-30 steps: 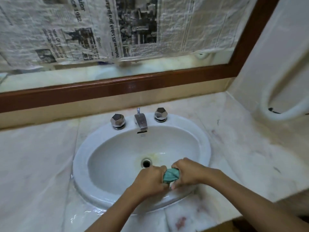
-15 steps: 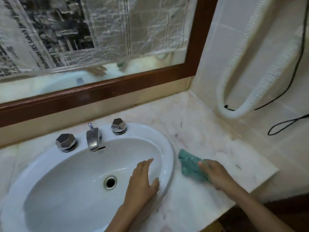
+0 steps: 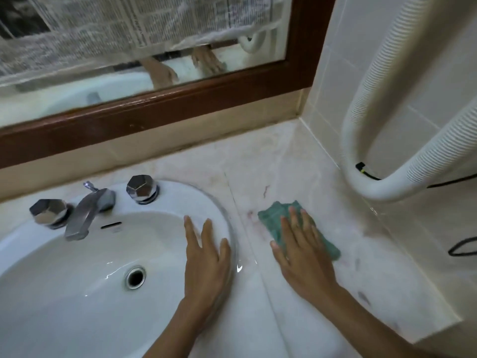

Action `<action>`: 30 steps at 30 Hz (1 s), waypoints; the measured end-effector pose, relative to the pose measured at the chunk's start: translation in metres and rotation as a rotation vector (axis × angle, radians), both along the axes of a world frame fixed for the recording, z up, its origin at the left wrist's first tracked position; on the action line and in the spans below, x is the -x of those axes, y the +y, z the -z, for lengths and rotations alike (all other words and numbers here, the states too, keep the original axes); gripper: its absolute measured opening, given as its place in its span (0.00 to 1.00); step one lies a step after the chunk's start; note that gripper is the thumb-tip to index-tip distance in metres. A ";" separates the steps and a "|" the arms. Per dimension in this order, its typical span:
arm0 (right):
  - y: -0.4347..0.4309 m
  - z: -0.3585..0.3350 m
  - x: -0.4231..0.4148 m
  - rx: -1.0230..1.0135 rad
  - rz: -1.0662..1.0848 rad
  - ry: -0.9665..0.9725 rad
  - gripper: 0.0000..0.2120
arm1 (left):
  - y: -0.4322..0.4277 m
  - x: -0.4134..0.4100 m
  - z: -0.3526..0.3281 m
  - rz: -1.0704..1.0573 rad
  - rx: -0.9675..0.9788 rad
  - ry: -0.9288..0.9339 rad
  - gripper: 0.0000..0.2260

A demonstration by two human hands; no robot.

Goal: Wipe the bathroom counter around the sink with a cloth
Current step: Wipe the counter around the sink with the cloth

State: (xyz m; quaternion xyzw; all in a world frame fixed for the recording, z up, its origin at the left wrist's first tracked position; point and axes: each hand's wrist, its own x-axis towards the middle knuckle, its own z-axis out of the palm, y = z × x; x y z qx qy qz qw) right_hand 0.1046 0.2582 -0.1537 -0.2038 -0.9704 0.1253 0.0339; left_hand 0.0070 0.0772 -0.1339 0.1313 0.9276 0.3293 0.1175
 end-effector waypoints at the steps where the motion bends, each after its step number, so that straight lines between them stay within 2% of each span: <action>1: 0.004 0.002 0.003 -0.019 -0.029 -0.003 0.30 | 0.001 -0.001 0.000 -0.002 0.010 0.002 0.28; 5: 0.033 0.015 0.020 -0.067 -0.102 -0.092 0.27 | 0.003 -0.002 -0.002 -0.040 0.057 0.021 0.26; 10: 0.086 0.008 0.101 -0.031 0.148 -0.168 0.27 | 0.006 0.000 -0.002 -0.052 0.106 0.019 0.27; 12: 0.092 0.005 0.146 0.014 0.168 -0.180 0.27 | 0.005 0.000 -0.001 -0.054 0.114 0.030 0.28; 17: 0.058 0.002 0.193 0.075 -0.039 -0.198 0.25 | 0.005 0.002 0.001 -0.052 0.109 0.052 0.28; 20: 0.016 0.007 0.149 0.028 -0.179 -0.139 0.25 | 0.004 0.001 0.003 -0.050 0.095 0.065 0.27; 23: -0.023 0.006 0.057 0.011 -0.286 -0.077 0.25 | 0.002 0.000 0.004 -0.052 0.092 0.071 0.26; 26: -0.016 0.004 -0.036 -0.021 -0.352 -0.127 0.26 | 0.001 0.001 0.005 -0.037 0.087 0.076 0.26; 28: 0.022 0.003 -0.056 -0.050 -0.306 -0.127 0.27 | 0.001 0.001 0.006 -0.040 0.084 0.075 0.25; 30: 0.060 0.005 -0.045 -0.066 -0.155 -0.155 0.26 | 0.001 0.000 0.007 -0.047 0.085 0.072 0.25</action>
